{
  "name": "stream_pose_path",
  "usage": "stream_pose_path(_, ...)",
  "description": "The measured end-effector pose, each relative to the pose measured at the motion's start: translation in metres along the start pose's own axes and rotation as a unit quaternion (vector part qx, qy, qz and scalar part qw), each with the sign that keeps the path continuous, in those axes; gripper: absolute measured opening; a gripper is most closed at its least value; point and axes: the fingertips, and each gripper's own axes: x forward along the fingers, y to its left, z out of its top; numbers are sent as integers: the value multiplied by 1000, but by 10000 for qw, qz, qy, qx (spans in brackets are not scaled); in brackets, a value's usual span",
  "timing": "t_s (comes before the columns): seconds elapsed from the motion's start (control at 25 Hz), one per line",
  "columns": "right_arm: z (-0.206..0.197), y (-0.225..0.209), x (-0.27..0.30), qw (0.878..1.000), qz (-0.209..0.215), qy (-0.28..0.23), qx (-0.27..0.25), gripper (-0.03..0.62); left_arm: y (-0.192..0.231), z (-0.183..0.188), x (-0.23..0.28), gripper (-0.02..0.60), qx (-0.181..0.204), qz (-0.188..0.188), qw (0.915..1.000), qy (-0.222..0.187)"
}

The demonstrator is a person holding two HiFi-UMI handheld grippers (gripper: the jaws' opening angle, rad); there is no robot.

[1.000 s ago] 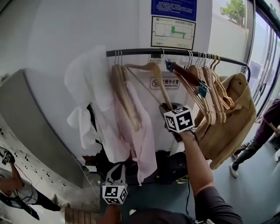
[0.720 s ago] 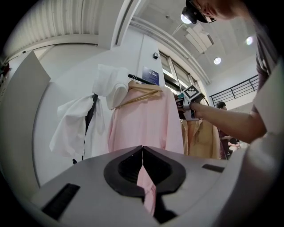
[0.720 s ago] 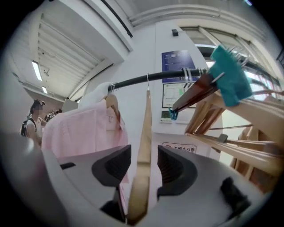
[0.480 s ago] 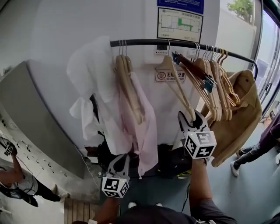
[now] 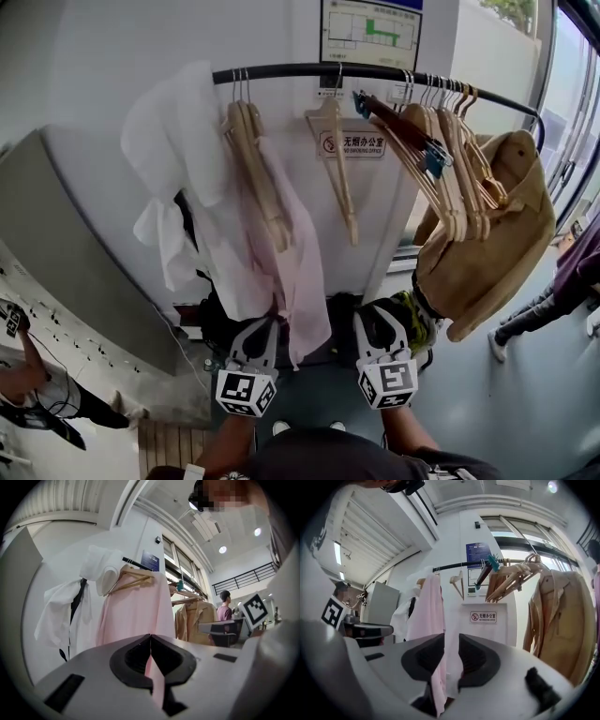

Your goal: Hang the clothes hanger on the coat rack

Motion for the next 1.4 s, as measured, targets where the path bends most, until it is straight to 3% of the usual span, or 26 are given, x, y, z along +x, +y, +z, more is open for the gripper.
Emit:
stream_pose_path(0.2, -20, 22, -18, 9999, 58, 116, -93, 15, -6, 0, 1, 9, 2, -55, 10000, 2)
stream_pose_path(0.44, -18, 10, -22, 9998, -153, 62, -130, 14, -15, -2, 3, 9, 20, -112, 9999, 8)
stream_pose_path(1.04, 24, 11, 1, 9989, -173, -366, -242, 14, -27, 16, 7, 9, -39, -112, 9997, -200)
stream_pose_path(1.4, 12, 8, -3, 9993, -198, -177, -261, 14, -30, 13, 8, 9, -33, -131, 9997, -182)
